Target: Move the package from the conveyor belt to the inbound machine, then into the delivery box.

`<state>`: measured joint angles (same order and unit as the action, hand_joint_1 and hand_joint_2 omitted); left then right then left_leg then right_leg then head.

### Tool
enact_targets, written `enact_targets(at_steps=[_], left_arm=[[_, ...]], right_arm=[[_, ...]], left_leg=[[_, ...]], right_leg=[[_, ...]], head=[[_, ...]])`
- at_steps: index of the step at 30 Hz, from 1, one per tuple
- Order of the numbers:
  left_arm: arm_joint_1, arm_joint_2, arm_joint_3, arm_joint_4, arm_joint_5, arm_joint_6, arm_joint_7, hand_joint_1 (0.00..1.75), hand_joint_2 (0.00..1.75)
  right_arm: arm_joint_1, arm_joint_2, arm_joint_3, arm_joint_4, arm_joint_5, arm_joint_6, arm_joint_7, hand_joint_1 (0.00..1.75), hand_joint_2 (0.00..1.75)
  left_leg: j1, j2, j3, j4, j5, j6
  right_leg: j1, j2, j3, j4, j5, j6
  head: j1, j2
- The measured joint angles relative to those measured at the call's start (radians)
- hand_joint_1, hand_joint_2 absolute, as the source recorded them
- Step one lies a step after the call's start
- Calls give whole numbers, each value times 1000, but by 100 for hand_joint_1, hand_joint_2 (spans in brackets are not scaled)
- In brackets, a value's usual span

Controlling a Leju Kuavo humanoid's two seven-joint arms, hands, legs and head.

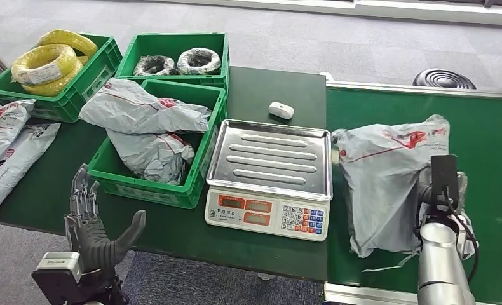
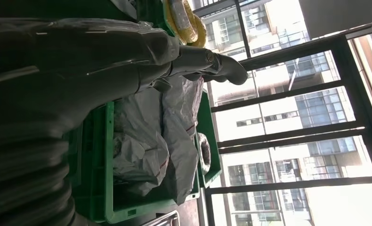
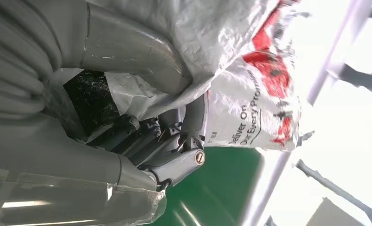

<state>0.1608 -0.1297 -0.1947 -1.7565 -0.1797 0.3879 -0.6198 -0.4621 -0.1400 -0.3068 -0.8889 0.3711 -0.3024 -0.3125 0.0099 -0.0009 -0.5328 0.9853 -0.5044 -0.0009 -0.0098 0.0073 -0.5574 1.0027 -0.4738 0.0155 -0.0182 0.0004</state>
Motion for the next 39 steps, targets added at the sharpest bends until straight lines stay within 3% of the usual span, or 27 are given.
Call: enact_targets(at_steps=[5, 9, 13, 17, 19, 21, 24, 27, 30, 35, 37, 39], left_arm=[[-5, -8, -4, -1, -13, 14, -14, 0, 175], [-13, -12, -10, -1, -18, 16, -15, 0, 175], [-16, -14, -11, -1, -19, 17, -15, 0, 175], [-24, -15, -12, -1, -23, 15, -20, 0, 175], [-38, -14, -12, -1, -29, 15, -25, 0, 175], [-61, -11, -12, -1, -31, 15, -27, 0, 175], [-99, -5, -9, 0, -32, 15, -29, 0, 175], [-141, 0, -4, 5, -34, 5, -24, 0, 175], [-179, 2, 5, 14, -36, -3, -13, 0, 175], [-217, 4, 23, 21, -36, -18, 2, 0, 175], [-221, 4, 27, 22, -39, -20, 5, 0, 175], [-222, 4, 32, 22, -45, -21, 8, 0, 175]], right_arm=[[52, 28, -28, -321, -139, -246, -151, 175, 175], [93, 52, -30, -510, -154, -329, -190, 175, 175], [112, 64, -30, -593, -159, -341, -195, 175, 175], [124, 80, -21, -655, -179, -345, -277, 175, 175], [118, 93, 17, -698, -127, -280, -256, 175, 175], [84, 101, 89, -714, -77, -148, -151, 175, 175], [-24, 105, 214, -623, -65, 114, 23, 175, 175], [-153, 112, 307, -407, -56, 309, 72, 175, 175], [-260, 134, 386, -160, -6, 389, 63, 175, 175], [-375, 204, 489, 154, 67, 424, 58, 175, 175], [-398, 229, 515, 229, 81, 432, 59, 162, 175], [-416, 249, 537, 288, 100, 442, 60, 75, 175]], left_leg=[[0, -2, -2, 0, 0, 0], [0, -1, -3, 0, -1, 0], [0, -1, -2, 0, 0, 0], [0, -1, -3, 0, 0, 0], [0, 1, -4, 0, 0, 0], [0, 4, -3, 0, 0, 0], [0, 5, -2, -1, 2, -2], [1, 2, -3, 0, 6, -2], [1, -3, -5, 0, 8, -2], [1, -4, -6, 0, 9, -2], [1, -5, -8, 0, 9, -2], [1, -5, -9, 0, 9, -2]], right_leg=[[0, -1, -2, 0, -1, 0], [0, -1, -2, 0, -1, 0], [0, -1, -2, 0, -1, 0], [0, -1, -1, 0, 0, 0], [0, 1, -1, 0, 0, 0], [0, 3, -2, 1, 0, -1], [1, 5, -2, 1, 1, -2], [1, 2, -3, 1, 3, -2], [1, -3, -3, 2, 4, -2], [1, -4, -5, 2, 4, -1], [1, -4, -7, 2, 4, -1], [1, -5, -8, 2, 4, -1]], head=[[0, 0], [0, 0], [0, 0], [0, 0], [0, 0], [0, 0], [0, 0], [0, 0], [0, 0], [0, 0], [0, 0], [0, 0]])
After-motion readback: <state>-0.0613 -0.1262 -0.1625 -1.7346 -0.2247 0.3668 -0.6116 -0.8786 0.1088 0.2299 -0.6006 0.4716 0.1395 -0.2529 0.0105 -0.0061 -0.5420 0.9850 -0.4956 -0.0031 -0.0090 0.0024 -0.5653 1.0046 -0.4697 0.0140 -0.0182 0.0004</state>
